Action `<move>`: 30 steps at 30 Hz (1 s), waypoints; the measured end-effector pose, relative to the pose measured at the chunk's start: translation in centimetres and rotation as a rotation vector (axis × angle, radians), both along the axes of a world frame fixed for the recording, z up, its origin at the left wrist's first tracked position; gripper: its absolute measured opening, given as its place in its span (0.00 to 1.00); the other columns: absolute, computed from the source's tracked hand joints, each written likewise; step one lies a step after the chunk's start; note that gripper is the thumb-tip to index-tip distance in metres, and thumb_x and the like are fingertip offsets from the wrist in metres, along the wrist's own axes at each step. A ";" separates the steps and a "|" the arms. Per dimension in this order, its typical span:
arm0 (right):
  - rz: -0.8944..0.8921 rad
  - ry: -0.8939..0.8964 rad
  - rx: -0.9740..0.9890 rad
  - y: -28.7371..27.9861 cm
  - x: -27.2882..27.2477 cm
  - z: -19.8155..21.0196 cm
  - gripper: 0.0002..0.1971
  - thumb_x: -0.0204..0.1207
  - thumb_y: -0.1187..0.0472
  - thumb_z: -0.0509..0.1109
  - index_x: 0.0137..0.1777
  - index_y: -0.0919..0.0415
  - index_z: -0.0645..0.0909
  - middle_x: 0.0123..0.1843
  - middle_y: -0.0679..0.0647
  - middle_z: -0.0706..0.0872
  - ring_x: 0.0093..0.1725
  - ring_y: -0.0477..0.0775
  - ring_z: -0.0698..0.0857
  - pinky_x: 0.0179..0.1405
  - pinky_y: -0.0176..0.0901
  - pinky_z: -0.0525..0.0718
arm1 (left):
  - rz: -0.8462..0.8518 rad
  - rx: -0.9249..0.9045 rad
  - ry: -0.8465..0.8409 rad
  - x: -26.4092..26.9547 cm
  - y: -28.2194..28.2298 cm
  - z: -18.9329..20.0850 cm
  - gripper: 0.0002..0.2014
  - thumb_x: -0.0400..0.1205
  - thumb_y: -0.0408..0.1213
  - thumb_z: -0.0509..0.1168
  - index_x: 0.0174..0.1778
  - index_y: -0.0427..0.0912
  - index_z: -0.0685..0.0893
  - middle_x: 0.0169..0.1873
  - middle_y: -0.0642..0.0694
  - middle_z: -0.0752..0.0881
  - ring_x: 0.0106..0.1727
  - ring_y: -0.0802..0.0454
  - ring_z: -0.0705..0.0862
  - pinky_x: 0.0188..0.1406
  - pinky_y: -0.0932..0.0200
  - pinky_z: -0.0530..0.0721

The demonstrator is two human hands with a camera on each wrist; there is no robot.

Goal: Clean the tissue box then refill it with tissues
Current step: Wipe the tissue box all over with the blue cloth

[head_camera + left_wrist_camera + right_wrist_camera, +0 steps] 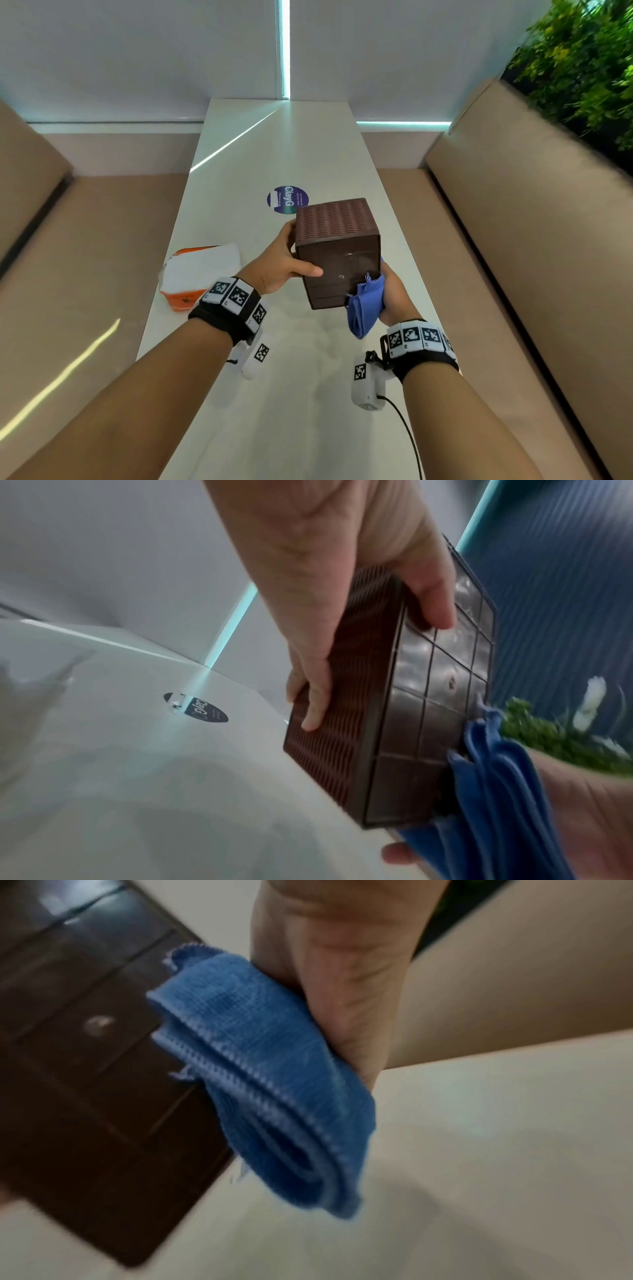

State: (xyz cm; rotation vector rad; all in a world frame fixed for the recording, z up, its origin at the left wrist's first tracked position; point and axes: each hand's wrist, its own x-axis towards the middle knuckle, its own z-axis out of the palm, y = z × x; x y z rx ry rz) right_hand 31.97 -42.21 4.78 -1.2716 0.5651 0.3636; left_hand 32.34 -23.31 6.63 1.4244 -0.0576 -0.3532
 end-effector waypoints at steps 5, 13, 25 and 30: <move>0.100 -0.063 0.220 -1.7 0.8 -0.8 0.24 0.87 0.50 0.51 0.82 0.51 0.60 0.80 0.55 0.68 0.68 0.61 0.80 0.51 0.53 0.89 | -0.081 0.116 -0.055 0.0 1.0 1.4 0.55 0.64 0.24 0.74 0.81 0.54 0.49 0.73 0.47 0.71 0.69 0.51 0.77 0.59 0.51 0.85; 0.151 -0.232 -0.176 -2.2 0.8 -1.1 0.20 0.85 0.52 0.58 0.75 0.50 0.72 0.70 0.63 0.81 0.66 0.65 0.82 0.71 0.62 0.77 | -0.138 0.640 -0.038 0.8 2.2 5.0 0.62 0.52 0.51 0.80 0.80 0.43 0.54 0.76 0.45 0.62 0.73 0.51 0.68 0.76 0.48 0.70; 0.315 -0.503 -0.809 -1.7 0.8 0.3 0.24 0.87 0.55 0.52 0.82 0.48 0.59 0.67 0.59 0.80 0.62 0.58 0.81 0.59 0.42 0.75 | -0.172 0.670 -0.160 -0.7 1.5 -1.2 0.69 0.48 0.50 0.82 0.79 0.50 0.43 0.76 0.44 0.59 0.78 0.48 0.63 0.78 0.42 0.67; 0.427 -0.525 -1.011 -0.6 1.0 -0.1 0.23 0.87 0.55 0.49 0.82 0.47 0.59 0.75 0.58 0.73 0.62 0.56 0.79 0.56 0.39 0.72 | -0.088 0.573 -0.113 -1.7 1.2 -4.0 0.63 0.55 0.32 0.81 0.78 0.43 0.44 0.71 0.49 0.61 0.75 0.49 0.66 0.74 0.48 0.72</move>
